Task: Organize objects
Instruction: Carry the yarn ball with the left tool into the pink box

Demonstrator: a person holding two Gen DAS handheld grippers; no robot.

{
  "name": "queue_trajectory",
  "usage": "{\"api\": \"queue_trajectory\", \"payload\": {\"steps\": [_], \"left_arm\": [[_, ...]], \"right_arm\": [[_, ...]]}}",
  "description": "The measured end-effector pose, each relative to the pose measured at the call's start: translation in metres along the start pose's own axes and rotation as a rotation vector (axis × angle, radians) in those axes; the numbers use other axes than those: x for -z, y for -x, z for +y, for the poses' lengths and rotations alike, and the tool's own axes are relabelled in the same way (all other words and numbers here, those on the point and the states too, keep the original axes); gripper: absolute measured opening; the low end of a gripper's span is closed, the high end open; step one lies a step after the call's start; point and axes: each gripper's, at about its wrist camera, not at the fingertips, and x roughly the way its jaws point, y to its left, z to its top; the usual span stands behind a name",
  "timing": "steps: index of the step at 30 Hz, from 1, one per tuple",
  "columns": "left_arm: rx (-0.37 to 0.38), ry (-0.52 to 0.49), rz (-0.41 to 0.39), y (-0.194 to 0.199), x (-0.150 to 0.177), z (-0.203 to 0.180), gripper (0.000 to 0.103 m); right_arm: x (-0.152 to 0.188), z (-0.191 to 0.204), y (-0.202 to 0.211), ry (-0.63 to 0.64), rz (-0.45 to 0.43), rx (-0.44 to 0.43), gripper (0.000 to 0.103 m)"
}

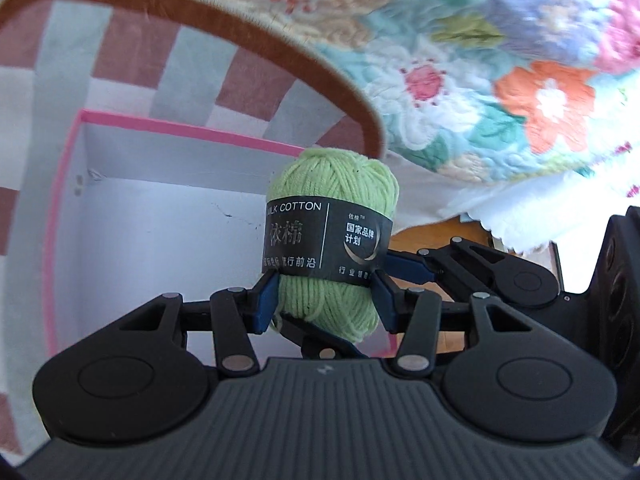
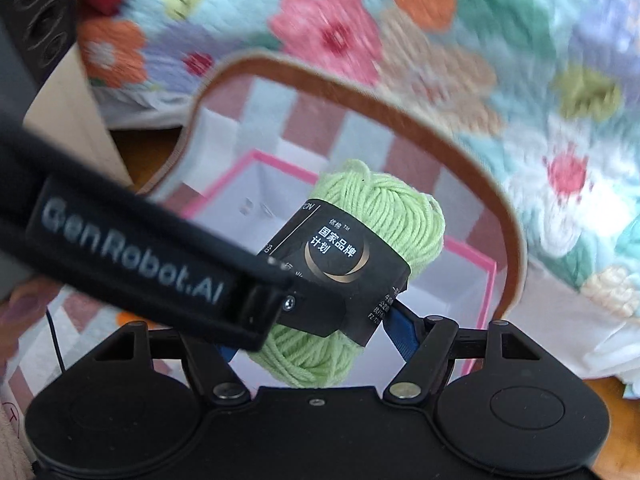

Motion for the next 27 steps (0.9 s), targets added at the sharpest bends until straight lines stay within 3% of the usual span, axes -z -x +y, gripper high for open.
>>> {"api": "queue_trajectory", "payload": {"steps": [6,11,19,21,24,27], "left_arm": [[0.016,0.134,0.042,-0.049,-0.017,0.026,0.048],[0.062,0.208,0.058,-0.069,-0.021,0.042,0.048],[-0.016,0.172,0.081,-0.098,-0.022,0.043,0.033],[0.000,0.162,0.097,-0.103,-0.019,0.043,0.025],[0.024,0.178,0.086,-0.106,-0.009,0.043,0.024],[-0.019,0.177,0.087,-0.112,-0.003,0.041,0.024]], "right_arm": [[-0.007,-0.022,-0.054,-0.068,0.129,0.012,0.075],[-0.007,-0.023,-0.077,0.057,0.158,0.084,0.075],[0.003,-0.031,-0.098,0.081,0.183,0.132,0.073],[0.003,-0.033,-0.093,0.071,0.161,0.119,0.081],[0.008,-0.038,-0.083,0.053,0.149,0.068,0.084],[0.017,-0.037,-0.073,0.101,0.131,0.077,0.079]]}}
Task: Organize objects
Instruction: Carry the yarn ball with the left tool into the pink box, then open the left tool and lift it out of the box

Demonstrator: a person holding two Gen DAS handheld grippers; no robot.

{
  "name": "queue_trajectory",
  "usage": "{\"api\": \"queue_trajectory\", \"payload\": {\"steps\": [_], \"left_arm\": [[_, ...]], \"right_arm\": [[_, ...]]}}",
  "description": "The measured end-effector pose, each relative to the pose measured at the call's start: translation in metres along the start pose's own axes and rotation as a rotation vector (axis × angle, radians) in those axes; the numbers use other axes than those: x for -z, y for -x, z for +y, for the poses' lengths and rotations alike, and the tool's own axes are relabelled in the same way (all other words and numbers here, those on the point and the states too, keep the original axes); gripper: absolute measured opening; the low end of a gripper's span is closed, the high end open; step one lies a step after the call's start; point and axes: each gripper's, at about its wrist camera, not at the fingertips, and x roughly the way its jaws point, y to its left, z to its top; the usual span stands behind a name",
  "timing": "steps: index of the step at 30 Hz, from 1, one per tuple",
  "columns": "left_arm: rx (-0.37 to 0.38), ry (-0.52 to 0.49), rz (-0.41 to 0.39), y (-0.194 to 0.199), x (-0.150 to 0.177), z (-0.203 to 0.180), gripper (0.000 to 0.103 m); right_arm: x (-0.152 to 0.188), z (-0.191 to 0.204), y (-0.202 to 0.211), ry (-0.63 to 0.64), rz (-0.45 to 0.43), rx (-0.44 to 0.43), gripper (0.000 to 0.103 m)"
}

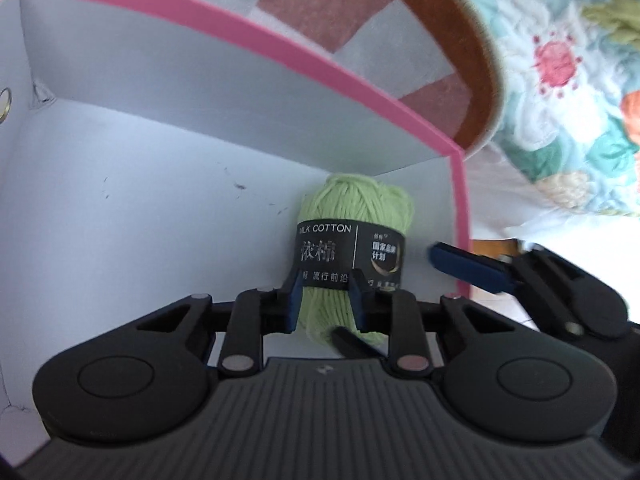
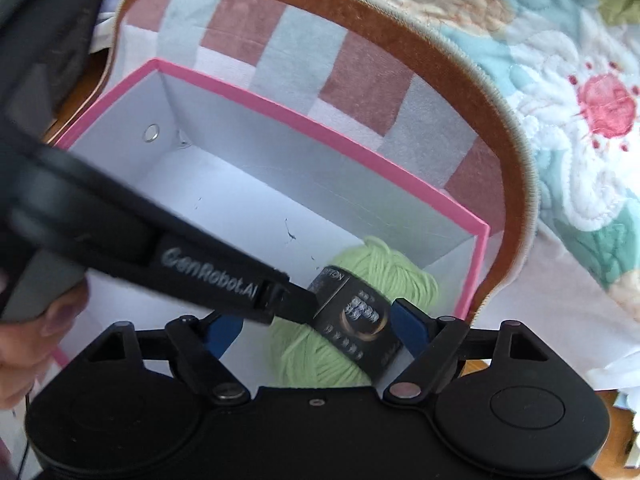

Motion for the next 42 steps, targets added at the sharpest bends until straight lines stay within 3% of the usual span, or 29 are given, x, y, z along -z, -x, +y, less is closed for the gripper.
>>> {"api": "queue_trajectory", "payload": {"steps": [4,7,9,13,17,23,29,36,42], "left_arm": [[0.009,0.013,-0.003,0.001,0.004,0.000,0.024],[0.020,0.025,0.002,-0.002,0.001,0.000,0.024],[0.045,0.044,0.010,-0.005,-0.002,-0.001,0.024],[0.042,0.059,-0.010,-0.005,-0.008,-0.004,0.024],[-0.022,-0.004,-0.028,0.009,-0.004,-0.010,0.025],[-0.134,-0.123,-0.013,0.053,0.016,-0.017,0.038],[-0.214,-0.233,0.001,0.124,0.046,-0.026,0.054],[-0.272,-0.294,-0.009,0.198,0.087,-0.031,0.066],[-0.269,-0.298,-0.052,0.242,0.128,-0.018,0.073]], "right_arm": [[0.012,0.001,0.008,0.032,-0.005,-0.009,0.066],[0.020,0.007,0.002,0.087,0.030,0.006,0.050],[0.021,0.013,-0.009,0.128,0.044,0.085,0.032],[0.014,0.015,-0.022,0.122,-0.007,0.209,0.032],[0.014,0.012,-0.025,0.076,-0.014,0.182,0.034],[0.026,0.000,0.019,-0.174,-0.098,0.006,0.048],[0.047,0.001,0.070,-0.407,-0.136,-0.208,0.059],[0.060,0.033,0.133,-0.412,-0.141,-0.352,0.072],[0.062,0.070,0.163,-0.339,-0.139,-0.399,0.078]]}}
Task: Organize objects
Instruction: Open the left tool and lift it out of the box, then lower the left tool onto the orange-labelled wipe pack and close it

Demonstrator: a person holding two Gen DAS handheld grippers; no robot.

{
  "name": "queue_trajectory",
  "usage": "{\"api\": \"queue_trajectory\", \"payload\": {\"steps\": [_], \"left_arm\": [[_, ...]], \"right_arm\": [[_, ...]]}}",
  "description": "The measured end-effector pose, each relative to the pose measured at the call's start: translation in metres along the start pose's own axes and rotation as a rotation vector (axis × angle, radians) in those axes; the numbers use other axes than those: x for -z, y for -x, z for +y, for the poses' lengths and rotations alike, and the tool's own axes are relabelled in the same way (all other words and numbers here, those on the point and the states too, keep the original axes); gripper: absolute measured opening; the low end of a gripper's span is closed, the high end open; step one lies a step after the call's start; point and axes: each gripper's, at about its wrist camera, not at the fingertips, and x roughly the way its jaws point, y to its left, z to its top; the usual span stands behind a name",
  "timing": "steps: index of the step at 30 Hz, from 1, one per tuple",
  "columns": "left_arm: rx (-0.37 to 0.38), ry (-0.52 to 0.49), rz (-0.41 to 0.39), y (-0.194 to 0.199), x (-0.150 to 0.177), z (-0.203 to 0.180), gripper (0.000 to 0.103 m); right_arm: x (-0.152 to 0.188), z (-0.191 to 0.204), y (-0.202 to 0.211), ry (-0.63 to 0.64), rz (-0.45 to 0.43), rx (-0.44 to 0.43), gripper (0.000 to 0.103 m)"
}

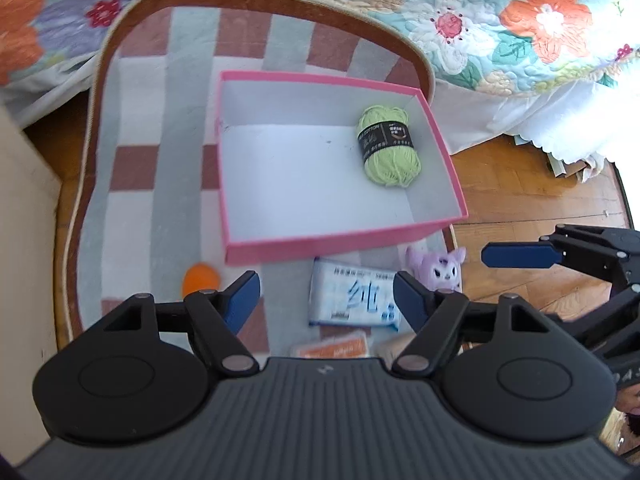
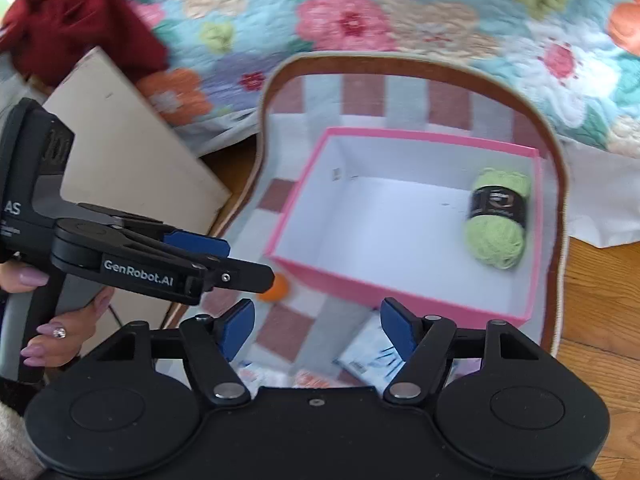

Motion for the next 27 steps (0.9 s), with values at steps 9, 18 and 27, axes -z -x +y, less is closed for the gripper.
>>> {"api": "queue_trajectory", "payload": {"steps": [9,18,27], "left_arm": [[0.000,0.072,-0.001,0.000,0.053,0.034,0.080],[0.032,0.054,0.084,-0.059,0.083,0.035,0.078],[0.053,0.037,0.151,-0.119,0.099,0.026,0.058]], "right_arm": [[0.033,0.032,-0.030,0.032,0.136,-0.097,0.083],[0.081,0.012,-0.088,-0.048,0.205,-0.082,0.083],[0.109,-0.002,-0.126,0.032,0.191,0.060,0.083]]}}
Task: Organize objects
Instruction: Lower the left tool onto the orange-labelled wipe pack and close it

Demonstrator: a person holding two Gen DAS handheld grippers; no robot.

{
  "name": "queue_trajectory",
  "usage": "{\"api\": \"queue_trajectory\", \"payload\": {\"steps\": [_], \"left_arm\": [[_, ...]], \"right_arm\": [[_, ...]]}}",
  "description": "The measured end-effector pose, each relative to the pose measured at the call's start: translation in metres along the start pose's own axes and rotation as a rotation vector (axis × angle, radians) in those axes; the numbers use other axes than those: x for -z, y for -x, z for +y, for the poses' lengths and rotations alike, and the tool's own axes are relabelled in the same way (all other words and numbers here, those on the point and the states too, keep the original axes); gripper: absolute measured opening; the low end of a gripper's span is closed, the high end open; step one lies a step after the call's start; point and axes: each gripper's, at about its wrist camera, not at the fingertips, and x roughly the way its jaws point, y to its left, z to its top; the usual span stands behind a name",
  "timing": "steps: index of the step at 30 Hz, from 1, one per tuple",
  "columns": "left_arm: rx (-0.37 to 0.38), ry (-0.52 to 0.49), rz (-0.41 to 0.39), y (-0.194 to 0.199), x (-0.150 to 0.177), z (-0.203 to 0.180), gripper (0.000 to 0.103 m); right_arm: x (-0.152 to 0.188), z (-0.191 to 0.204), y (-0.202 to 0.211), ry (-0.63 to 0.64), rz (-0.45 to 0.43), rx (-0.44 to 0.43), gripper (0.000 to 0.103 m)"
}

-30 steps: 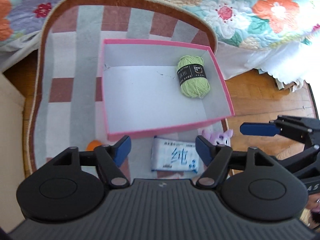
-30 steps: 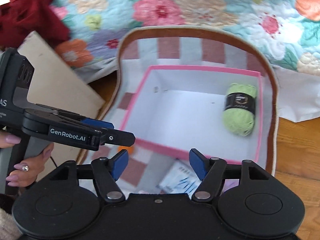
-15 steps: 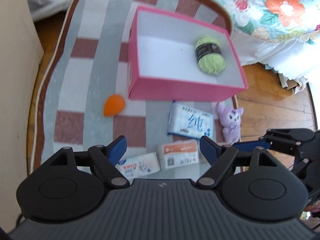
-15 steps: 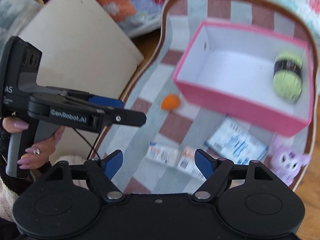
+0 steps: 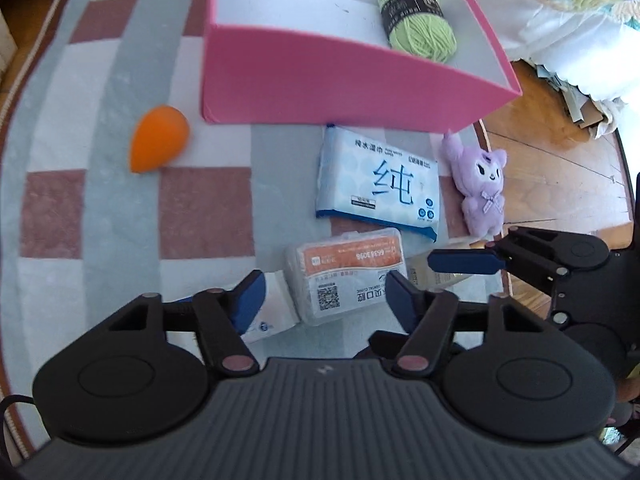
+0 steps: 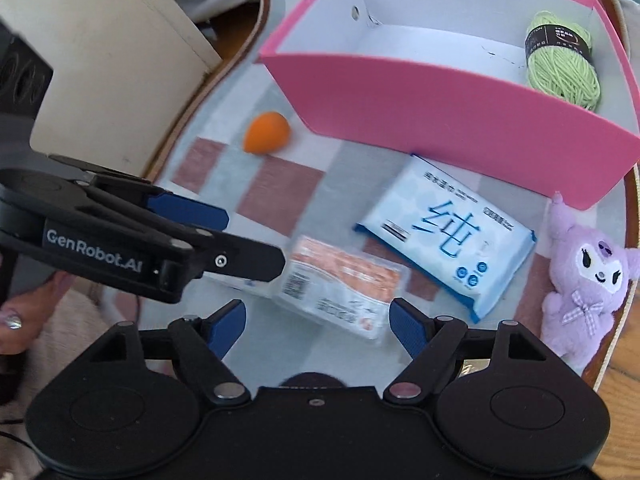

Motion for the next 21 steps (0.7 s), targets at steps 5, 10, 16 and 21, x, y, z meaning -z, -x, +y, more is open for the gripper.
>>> {"api": "queue_trajectory", "payload": {"steps": [5,10,16,21], "left_arm": [[0.011,-0.019,0.025,-0.022,0.005,-0.002,0.045],[-0.036,-0.035,0.010,-0.032,0.008,-0.005,0.041],[0.016,0.040,-0.010,-0.036,0.004,0.009,0.045],[0.029,0.055,-0.025,-0.036,0.004,0.012,0.045]], "right_arm": [[0.006,-0.001,-0.019,0.058,0.017,0.028,0.082],[0.005,0.006,-0.032,0.135,0.018,0.063,0.082],[0.008,0.013,-0.051,0.238,0.025,0.155,0.082],[0.011,0.010,-0.058,0.226,0.011,0.172,0.081]]}}
